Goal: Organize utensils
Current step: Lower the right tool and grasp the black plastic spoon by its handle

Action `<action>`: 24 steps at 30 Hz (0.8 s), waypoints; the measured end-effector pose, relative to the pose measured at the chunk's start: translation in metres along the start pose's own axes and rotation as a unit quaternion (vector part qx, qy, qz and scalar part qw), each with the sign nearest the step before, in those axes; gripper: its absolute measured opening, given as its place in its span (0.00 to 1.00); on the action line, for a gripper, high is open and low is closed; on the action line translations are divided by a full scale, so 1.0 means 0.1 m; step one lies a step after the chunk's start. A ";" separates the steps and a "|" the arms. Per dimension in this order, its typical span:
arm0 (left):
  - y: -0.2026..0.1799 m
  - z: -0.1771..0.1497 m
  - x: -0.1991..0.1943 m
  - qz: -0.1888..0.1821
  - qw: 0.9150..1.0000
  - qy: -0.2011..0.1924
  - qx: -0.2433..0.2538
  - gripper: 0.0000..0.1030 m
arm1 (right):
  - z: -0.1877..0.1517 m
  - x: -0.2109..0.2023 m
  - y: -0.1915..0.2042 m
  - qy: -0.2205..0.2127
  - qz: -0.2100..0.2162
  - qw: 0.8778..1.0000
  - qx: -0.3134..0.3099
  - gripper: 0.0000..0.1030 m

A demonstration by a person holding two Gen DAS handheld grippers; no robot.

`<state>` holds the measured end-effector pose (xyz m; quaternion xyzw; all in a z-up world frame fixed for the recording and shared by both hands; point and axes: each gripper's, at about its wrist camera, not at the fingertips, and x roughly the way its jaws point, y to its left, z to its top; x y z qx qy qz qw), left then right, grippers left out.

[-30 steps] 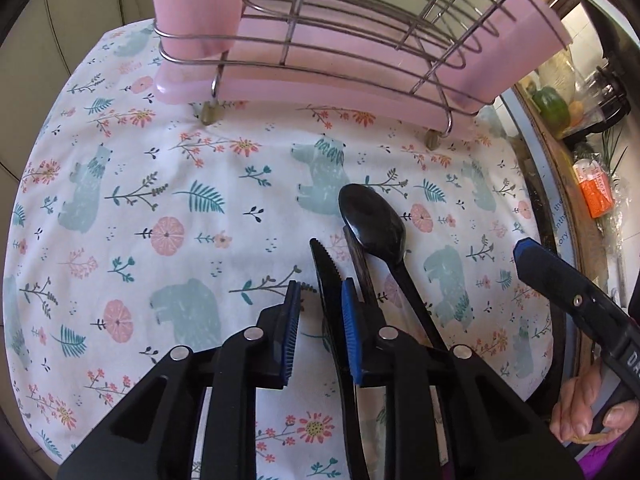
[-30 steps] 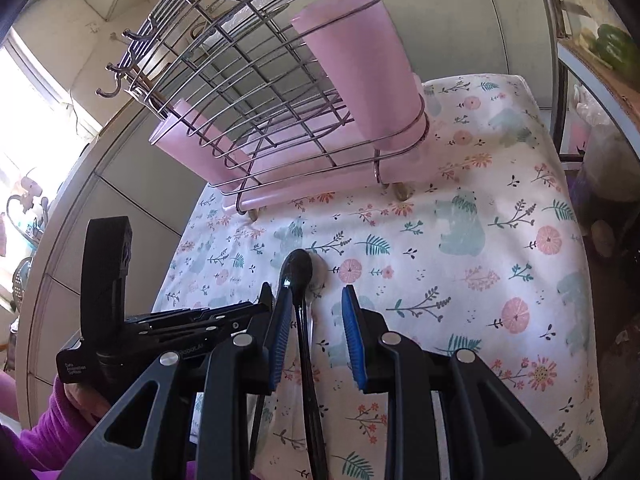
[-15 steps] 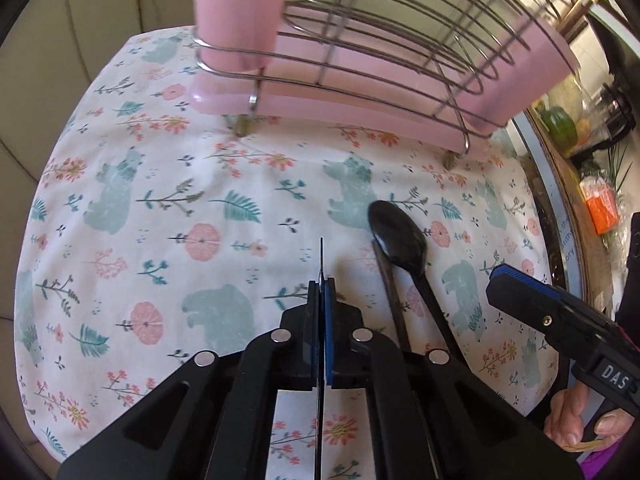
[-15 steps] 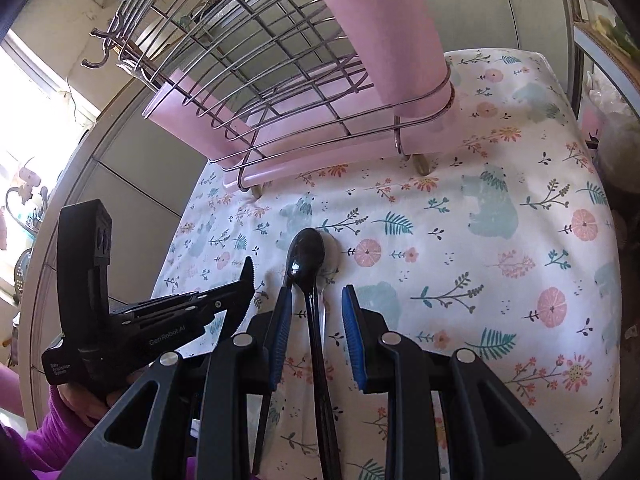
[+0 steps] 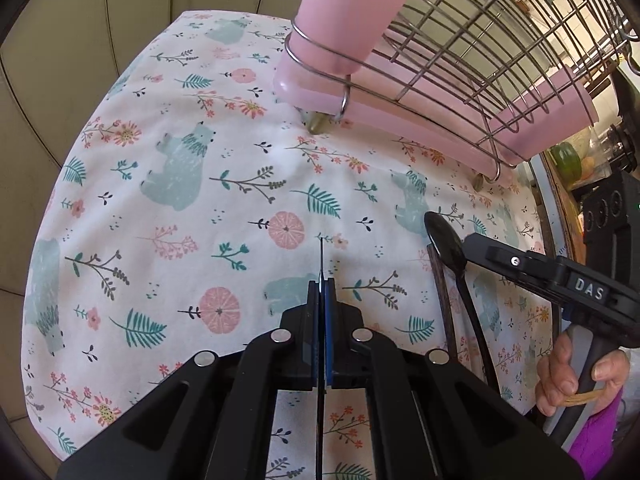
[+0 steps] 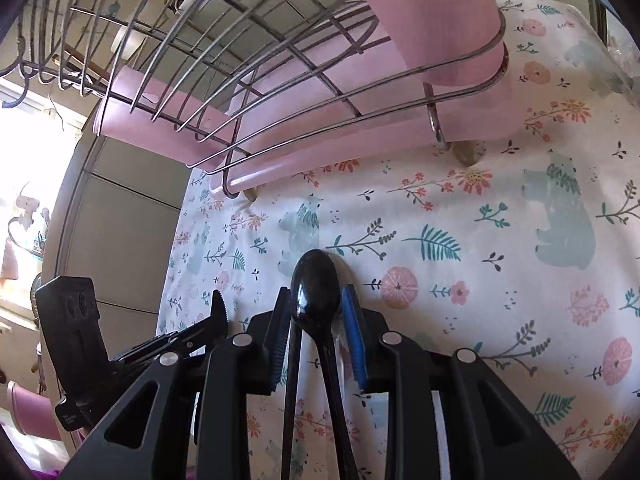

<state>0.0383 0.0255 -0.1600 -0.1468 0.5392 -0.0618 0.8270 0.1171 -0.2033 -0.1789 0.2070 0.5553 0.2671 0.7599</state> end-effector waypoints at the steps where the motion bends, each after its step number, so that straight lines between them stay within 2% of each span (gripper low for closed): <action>1: 0.01 0.00 0.00 -0.001 1.000 0.000 0.000 0.01 | 0.01 0.03 0.00 0.002 -0.003 1.000 0.003 0.26; 5: 0.01 0.00 0.02 -0.006 1.000 0.000 -0.001 0.01 | -0.01 0.08 0.01 0.001 0.003 1.000 0.003 0.20; 6: 0.03 -0.01 0.01 -0.007 1.000 0.000 -0.002 0.01 | -0.01 0.10 0.01 -0.001 0.006 1.000 0.004 0.13; 7: 0.04 -0.01 -0.01 -0.007 1.000 -0.001 -0.003 0.01 | -0.02 0.08 0.00 -0.007 0.013 1.000 0.006 0.10; 8: 0.04 -0.01 0.00 -0.007 1.000 -0.002 -0.003 0.01 | -0.02 0.06 0.00 -0.011 0.018 1.000 0.006 0.00; 13: 0.03 0.01 0.00 -0.007 1.000 -0.004 -0.003 0.01 | -0.04 -0.13 -0.01 -0.040 0.006 0.999 -0.002 0.00; 16: 0.03 0.02 -0.02 -0.007 1.000 -0.007 0.000 0.01 | -0.06 -0.18 0.08 -0.049 -0.013 0.998 -0.023 0.10; 18: 0.02 0.02 -0.02 -0.009 1.000 -0.006 0.000 0.01 | -0.08 -0.16 0.20 -0.043 -0.014 0.998 -0.049 0.37; 20: 0.01 0.02 -0.01 -0.010 1.000 -0.005 0.000 0.01 | -0.12 -0.12 0.33 -0.038 -0.023 0.996 -0.080 0.41; 24: 0.01 0.00 -0.02 -0.013 1.000 -0.004 0.002 0.01 | -0.21 0.07 0.59 -0.024 -0.073 0.986 -0.149 0.42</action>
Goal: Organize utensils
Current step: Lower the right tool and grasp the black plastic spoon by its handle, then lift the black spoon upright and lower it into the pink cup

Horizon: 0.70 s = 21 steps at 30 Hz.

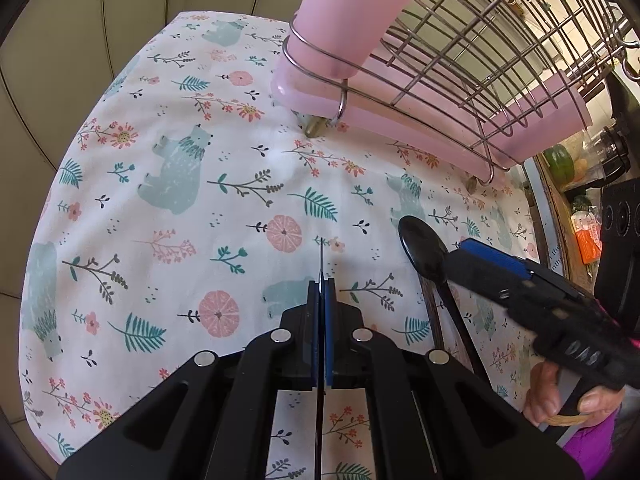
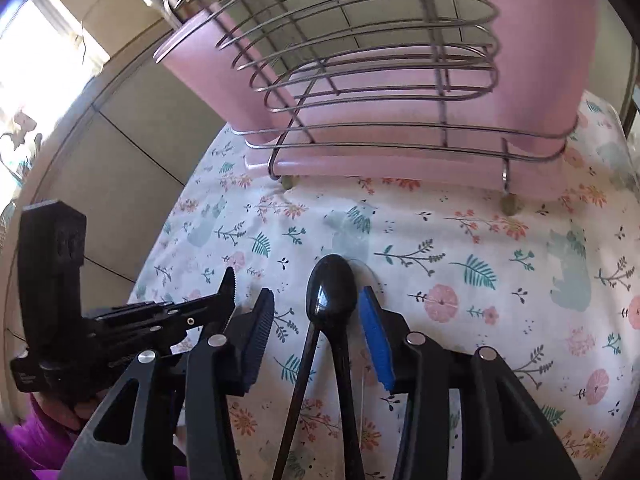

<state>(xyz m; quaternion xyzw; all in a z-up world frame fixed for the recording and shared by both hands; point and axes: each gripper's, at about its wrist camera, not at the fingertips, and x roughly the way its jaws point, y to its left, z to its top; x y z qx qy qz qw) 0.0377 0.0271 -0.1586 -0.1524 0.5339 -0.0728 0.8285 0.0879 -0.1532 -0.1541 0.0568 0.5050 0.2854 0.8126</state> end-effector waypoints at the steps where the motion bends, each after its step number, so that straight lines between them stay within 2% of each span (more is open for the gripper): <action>1: 0.00 -0.01 0.00 0.000 1.000 -0.001 0.000 0.01 | 0.00 0.04 0.06 0.004 -0.014 1.000 -0.013 0.42; 5: 0.05 -0.03 -0.02 0.000 1.000 -0.003 -0.001 0.01 | 0.02 0.16 0.24 -0.005 -0.085 0.994 -0.072 0.42; 9: 0.11 -0.02 -0.05 0.000 1.000 -0.005 -0.002 0.01 | 0.06 0.27 0.23 0.001 -0.113 0.990 -0.084 0.42; 11: 0.13 -0.01 -0.05 0.000 1.000 -0.005 -0.001 0.01 | 0.08 0.30 0.22 0.003 -0.115 0.990 -0.085 0.41; 12: 0.13 -0.01 -0.05 0.002 1.000 -0.004 0.001 0.01 | 0.08 0.32 0.22 0.004 -0.114 0.990 -0.083 0.33; 13: 0.14 0.00 -0.05 0.003 1.000 -0.003 0.001 0.01 | 0.09 0.31 0.20 0.001 -0.111 0.991 -0.079 0.32; 17: 0.14 0.02 -0.07 -0.001 1.000 -0.009 0.003 0.01 | 0.10 0.18 0.15 -0.022 -0.090 0.993 -0.067 0.31; 21: 0.12 0.05 -0.19 -0.011 0.999 -0.033 0.004 0.01 | 0.12 -0.06 0.09 -0.058 -0.060 0.995 -0.048 0.31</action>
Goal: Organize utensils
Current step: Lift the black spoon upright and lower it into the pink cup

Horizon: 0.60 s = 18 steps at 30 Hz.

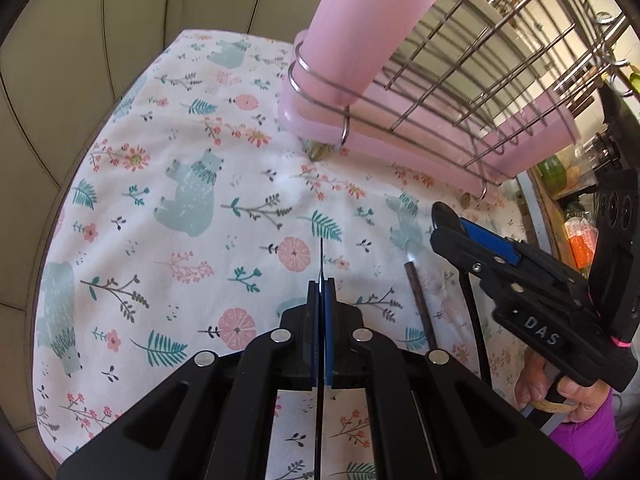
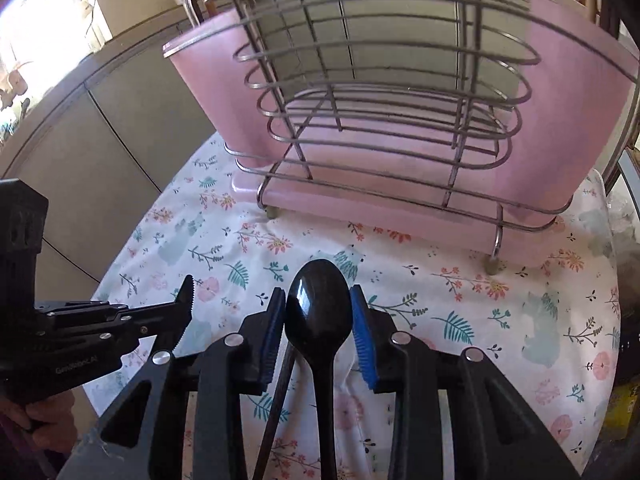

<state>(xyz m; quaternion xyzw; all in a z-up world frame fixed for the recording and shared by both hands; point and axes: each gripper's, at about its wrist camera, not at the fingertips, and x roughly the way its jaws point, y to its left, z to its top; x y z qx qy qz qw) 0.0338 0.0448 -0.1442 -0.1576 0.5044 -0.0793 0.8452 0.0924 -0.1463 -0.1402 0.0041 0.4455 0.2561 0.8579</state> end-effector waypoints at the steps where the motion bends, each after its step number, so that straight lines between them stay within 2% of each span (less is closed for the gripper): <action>1: 0.00 0.01 -0.04 -0.003 1.000 -0.007 -0.001 0.01 | 0.01 -0.07 -0.03 -0.012 0.008 1.000 0.008 0.31; 8: -0.03 0.11 -0.37 -0.023 0.997 -0.076 -0.008 0.01 | 0.05 -0.54 -0.18 -0.085 0.053 0.994 0.048 0.31; 16: -0.15 0.23 -0.77 -0.047 0.985 -0.164 -0.001 0.01 | 0.09 -1.11 -0.29 -0.168 0.074 0.981 0.063 0.30; 17: -0.16 0.24 -0.82 -0.051 0.983 -0.175 0.001 0.01 | 0.10 -1.17 -0.30 -0.177 0.076 0.979 0.064 0.29; 18: -0.18 0.25 -0.88 -0.055 0.981 -0.188 0.002 0.01 | 0.10 -1.26 -0.33 -0.184 0.076 0.978 0.065 0.23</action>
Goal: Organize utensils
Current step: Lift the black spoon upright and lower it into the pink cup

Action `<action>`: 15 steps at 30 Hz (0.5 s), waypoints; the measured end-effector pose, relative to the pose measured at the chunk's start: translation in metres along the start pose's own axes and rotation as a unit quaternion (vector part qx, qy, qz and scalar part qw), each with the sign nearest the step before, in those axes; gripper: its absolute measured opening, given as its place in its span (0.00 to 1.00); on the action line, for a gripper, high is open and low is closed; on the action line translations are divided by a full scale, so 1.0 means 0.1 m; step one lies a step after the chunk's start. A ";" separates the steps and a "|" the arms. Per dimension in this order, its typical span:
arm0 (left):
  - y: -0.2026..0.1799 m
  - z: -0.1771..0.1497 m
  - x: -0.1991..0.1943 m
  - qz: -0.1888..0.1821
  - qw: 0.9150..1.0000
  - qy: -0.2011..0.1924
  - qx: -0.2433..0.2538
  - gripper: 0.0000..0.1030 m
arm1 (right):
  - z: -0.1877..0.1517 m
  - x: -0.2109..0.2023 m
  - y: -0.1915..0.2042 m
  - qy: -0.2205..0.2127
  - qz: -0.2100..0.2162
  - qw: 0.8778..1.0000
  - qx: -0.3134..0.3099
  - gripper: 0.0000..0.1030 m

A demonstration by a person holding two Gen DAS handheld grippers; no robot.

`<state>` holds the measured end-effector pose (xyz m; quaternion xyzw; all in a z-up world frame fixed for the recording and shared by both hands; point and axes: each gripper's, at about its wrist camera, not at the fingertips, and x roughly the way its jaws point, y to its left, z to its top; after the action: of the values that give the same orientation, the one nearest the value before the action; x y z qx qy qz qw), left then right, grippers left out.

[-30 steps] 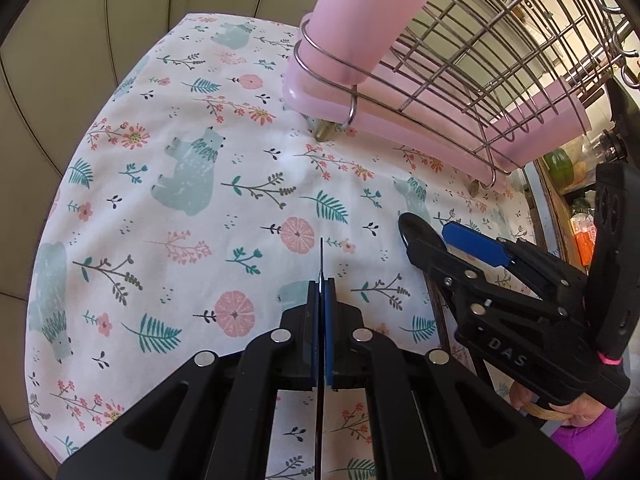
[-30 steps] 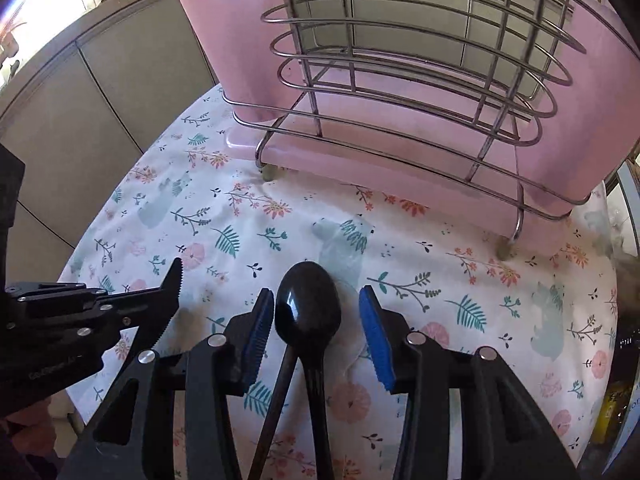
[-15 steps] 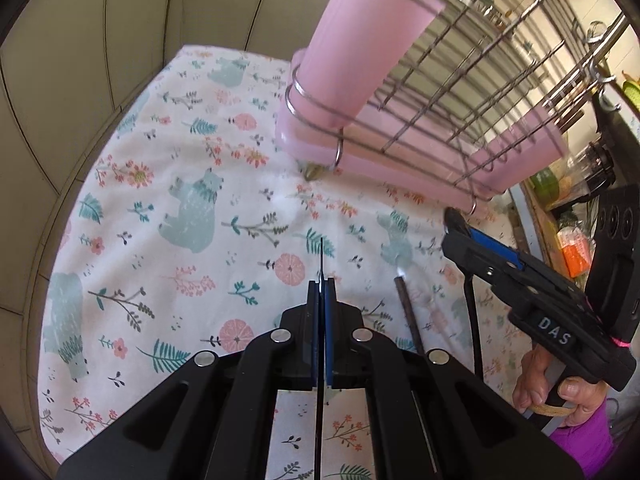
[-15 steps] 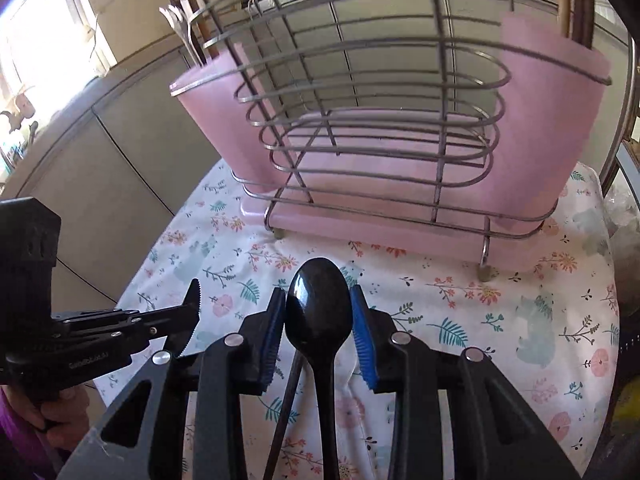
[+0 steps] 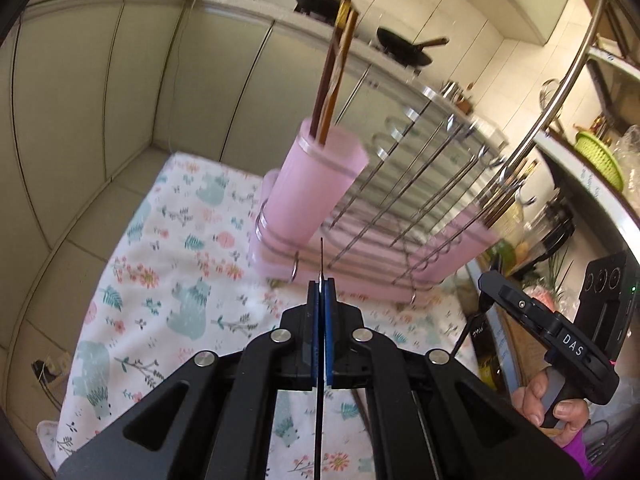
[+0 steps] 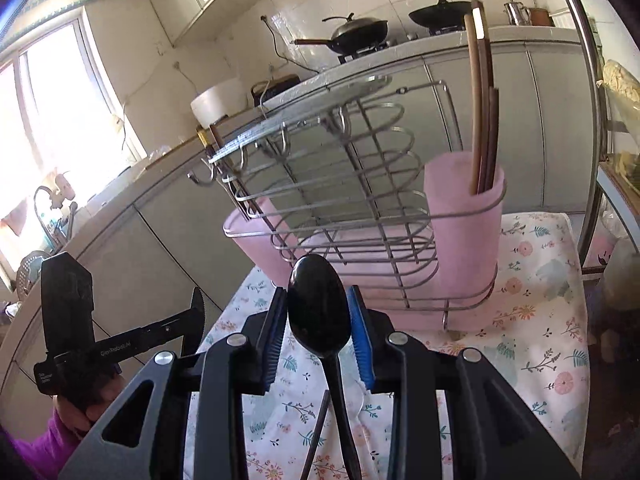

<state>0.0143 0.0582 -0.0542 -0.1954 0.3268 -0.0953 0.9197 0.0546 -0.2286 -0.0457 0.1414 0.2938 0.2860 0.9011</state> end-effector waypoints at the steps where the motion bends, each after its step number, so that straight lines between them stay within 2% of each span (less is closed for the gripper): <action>1: -0.03 0.03 -0.05 -0.004 1.000 -0.013 0.002 0.01 | 0.04 -0.07 0.00 -0.010 -0.001 1.000 0.000 0.16; 2: -0.05 0.05 -0.08 -0.007 1.000 -0.023 0.003 0.01 | 0.07 -0.12 -0.01 -0.015 -0.003 1.000 0.000 0.08; 6: -0.10 0.12 -0.19 -0.016 0.999 -0.052 0.002 0.01 | 0.15 -0.21 -0.05 -0.027 -0.008 1.000 0.002 0.05; 11: -0.09 0.09 -0.19 -0.016 0.999 -0.051 -0.001 0.01 | 0.12 -0.15 -0.04 -0.027 -0.007 1.000 0.011 0.05; 15: -0.11 0.06 -0.16 0.005 0.999 -0.053 0.006 0.01 | 0.10 -0.14 -0.04 -0.030 -0.007 0.999 0.013 0.05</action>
<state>0.0054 0.0550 -0.0368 -0.1930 0.2783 -0.0822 0.9373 0.0527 -0.2408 -0.0331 0.1590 0.2716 0.2715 0.9095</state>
